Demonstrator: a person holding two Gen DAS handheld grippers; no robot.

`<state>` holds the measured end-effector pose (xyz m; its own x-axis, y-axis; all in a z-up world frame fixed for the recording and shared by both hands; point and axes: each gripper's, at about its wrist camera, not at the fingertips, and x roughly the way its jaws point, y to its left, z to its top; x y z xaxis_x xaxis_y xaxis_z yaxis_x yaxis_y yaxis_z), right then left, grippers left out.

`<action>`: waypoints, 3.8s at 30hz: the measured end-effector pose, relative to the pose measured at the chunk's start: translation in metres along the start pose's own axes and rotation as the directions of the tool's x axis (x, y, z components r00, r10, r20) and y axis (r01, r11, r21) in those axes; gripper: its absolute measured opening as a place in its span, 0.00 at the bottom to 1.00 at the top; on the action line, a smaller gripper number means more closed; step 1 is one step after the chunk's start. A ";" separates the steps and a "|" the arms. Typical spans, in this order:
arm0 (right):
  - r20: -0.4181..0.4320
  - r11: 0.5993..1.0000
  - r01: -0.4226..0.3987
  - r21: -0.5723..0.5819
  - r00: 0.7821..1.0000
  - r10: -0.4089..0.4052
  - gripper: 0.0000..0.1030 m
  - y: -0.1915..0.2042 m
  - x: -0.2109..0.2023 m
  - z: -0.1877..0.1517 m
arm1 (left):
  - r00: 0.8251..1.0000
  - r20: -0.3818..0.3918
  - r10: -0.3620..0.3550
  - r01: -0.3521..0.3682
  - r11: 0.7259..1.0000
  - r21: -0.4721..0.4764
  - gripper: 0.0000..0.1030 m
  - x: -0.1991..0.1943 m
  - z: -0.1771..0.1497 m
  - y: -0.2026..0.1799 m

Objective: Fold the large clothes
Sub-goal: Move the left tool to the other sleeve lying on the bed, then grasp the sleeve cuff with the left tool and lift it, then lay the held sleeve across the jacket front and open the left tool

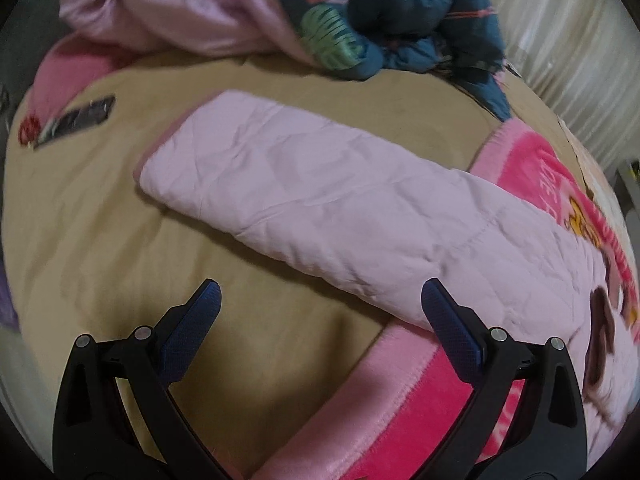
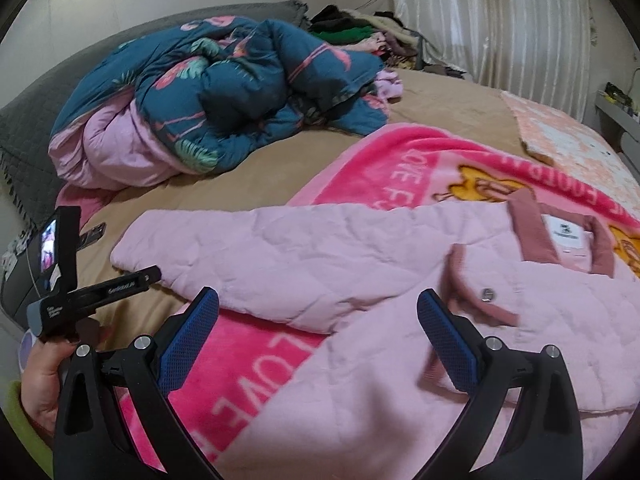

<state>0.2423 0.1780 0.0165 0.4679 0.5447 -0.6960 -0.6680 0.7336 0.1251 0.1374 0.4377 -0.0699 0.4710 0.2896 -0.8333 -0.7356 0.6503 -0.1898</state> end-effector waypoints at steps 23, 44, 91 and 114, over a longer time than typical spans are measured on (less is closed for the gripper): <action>-0.125 0.997 0.016 -0.078 0.992 -0.026 0.96 0.012 0.040 -0.025 | 0.994 0.108 -0.006 0.030 0.975 -0.220 0.44 0.047 0.035 0.050; -0.001 0.974 0.174 0.143 0.984 -0.176 0.96 -0.118 -0.101 -0.064 | 0.871 0.428 -0.240 0.261 0.965 0.009 0.12 -0.126 0.021 -0.024; 0.203 0.923 0.169 0.347 0.947 -0.250 0.96 -0.284 -0.244 -0.131 | 0.782 0.399 -0.479 0.238 0.821 0.519 0.11 -0.267 -0.071 -0.294; 0.181 0.788 0.220 0.575 0.905 -0.385 0.96 -0.370 -0.280 -0.173 | 0.827 0.094 -0.555 0.309 0.586 0.749 0.04 -0.205 -0.214 -0.421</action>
<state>0.2585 -0.3165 0.0424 0.7856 0.2838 -0.5498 -0.0904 0.9317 0.3517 0.2467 -0.0463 0.0693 0.8430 -0.0555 -0.5350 0.0786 0.9967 0.0204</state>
